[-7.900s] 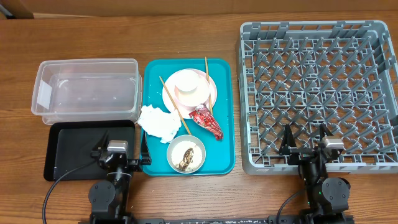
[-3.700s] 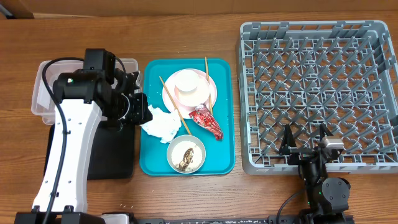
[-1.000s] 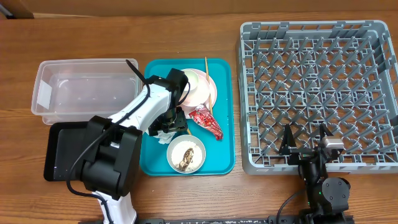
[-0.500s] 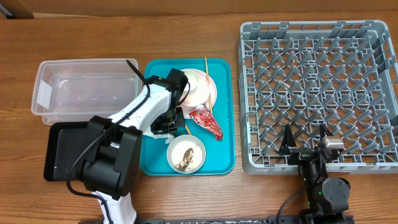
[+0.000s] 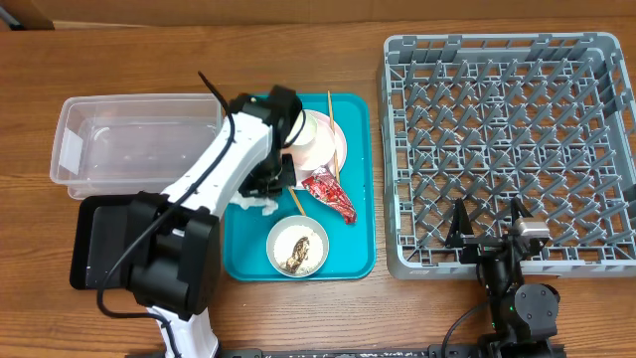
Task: Sort waste into correct bins and load items into the dishwasher
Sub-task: 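Carry the tissue with the left gripper and drop it into the clear bin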
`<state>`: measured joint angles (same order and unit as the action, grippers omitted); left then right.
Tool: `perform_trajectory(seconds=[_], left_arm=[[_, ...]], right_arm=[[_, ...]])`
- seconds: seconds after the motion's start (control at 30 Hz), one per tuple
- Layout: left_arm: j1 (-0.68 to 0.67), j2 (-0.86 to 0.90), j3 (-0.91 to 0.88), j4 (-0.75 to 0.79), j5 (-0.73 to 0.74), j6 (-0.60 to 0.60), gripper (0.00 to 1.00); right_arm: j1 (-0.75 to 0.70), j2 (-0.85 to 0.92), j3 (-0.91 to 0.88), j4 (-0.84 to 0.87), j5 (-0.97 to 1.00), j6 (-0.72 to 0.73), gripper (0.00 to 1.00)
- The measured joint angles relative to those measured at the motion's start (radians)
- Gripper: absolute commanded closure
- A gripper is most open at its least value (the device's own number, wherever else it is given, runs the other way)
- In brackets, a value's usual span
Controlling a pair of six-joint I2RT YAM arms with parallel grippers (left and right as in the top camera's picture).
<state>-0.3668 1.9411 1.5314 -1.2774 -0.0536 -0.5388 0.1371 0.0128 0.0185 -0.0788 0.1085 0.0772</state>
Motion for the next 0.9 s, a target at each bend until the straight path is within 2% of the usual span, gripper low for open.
perform_trajectory(seconds=[0.2,0.37,0.47,0.67,0.9], left_arm=[[0.014,-0.033,0.164,-0.09,-0.029,0.032,0.96],[0.063,-0.066,0.26,-0.106,-0.113,0.049,0.94],[0.106,-0.069,0.282,-0.093,-0.169,0.05,0.9],[0.233,-0.069,0.284,-0.05,-0.247,0.053,0.91],[0.377,-0.069,0.284,-0.018,-0.267,0.052,0.91]], right_arm=[[0.0,0.0,0.0,0.0,0.0,0.0,0.0],[0.0,0.0,0.0,0.0,0.0,0.0,0.0],[0.0,0.0,0.0,0.0,0.0,0.0,0.0],[0.0,0.0,0.0,0.0,0.0,0.0,0.0],[0.0,0.0,0.0,0.0,0.0,0.0,0.0]])
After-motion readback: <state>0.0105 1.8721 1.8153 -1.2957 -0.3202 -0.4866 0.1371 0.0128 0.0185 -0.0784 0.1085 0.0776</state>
